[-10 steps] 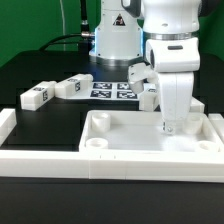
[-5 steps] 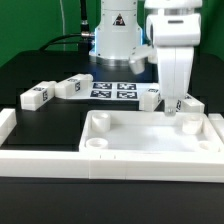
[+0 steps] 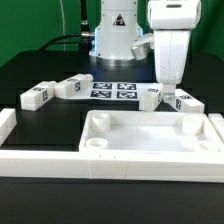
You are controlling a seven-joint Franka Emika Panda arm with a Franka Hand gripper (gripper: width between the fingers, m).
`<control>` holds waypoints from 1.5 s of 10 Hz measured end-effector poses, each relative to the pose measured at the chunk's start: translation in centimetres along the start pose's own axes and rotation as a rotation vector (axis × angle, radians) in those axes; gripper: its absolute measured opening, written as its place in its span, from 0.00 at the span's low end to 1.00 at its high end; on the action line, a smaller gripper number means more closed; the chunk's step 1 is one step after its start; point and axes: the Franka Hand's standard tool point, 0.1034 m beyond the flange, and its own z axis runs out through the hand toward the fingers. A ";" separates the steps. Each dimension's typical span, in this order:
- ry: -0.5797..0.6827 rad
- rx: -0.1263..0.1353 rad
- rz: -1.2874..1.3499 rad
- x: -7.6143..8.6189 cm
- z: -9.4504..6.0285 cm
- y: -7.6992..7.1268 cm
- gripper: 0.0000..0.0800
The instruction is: Assemble desk
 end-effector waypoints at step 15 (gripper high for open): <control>0.007 0.027 1.045 4.3 0.2 -1.7 0.81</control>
Offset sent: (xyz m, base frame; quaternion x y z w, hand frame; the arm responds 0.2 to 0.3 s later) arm 0.0046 0.0036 0.0099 0.0020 -0.0408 0.2122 0.9764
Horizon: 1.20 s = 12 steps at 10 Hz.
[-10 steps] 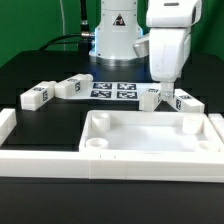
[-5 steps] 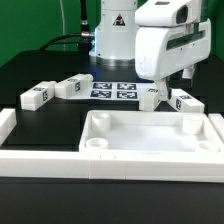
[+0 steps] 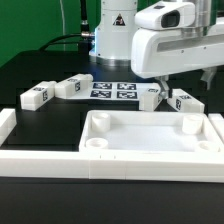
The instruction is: Assemble desk
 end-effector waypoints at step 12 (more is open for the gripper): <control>-0.239 0.003 0.083 -1.5 0.4 -1.9 0.81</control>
Offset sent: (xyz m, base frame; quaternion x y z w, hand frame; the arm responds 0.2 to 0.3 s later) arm 0.0000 0.0000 0.0000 0.0000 0.0000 0.0000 1.0000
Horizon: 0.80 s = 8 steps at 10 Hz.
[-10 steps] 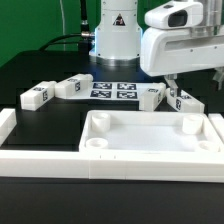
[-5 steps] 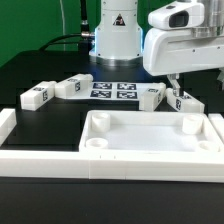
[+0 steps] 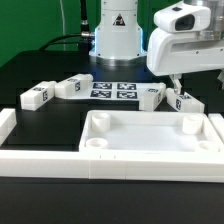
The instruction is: Assemble desk
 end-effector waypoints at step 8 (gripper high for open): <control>-0.499 0.009 0.006 -1.5 1.5 1.3 0.81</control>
Offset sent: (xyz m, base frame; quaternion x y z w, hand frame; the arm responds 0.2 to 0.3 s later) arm 0.0000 0.0000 0.0000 0.0000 -0.1296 0.0000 0.9916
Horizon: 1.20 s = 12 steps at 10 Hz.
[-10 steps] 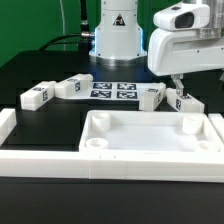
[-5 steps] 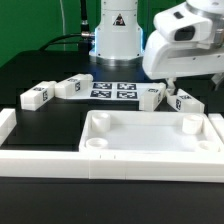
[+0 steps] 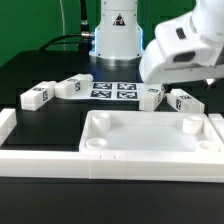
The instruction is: Assemble desk
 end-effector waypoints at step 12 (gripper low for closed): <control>-0.318 -0.005 -0.020 2.2 2.1 -1.5 0.81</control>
Offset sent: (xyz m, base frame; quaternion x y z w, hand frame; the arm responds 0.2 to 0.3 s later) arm 0.0051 0.0087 -0.0019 0.0022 -0.1249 0.0106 0.9921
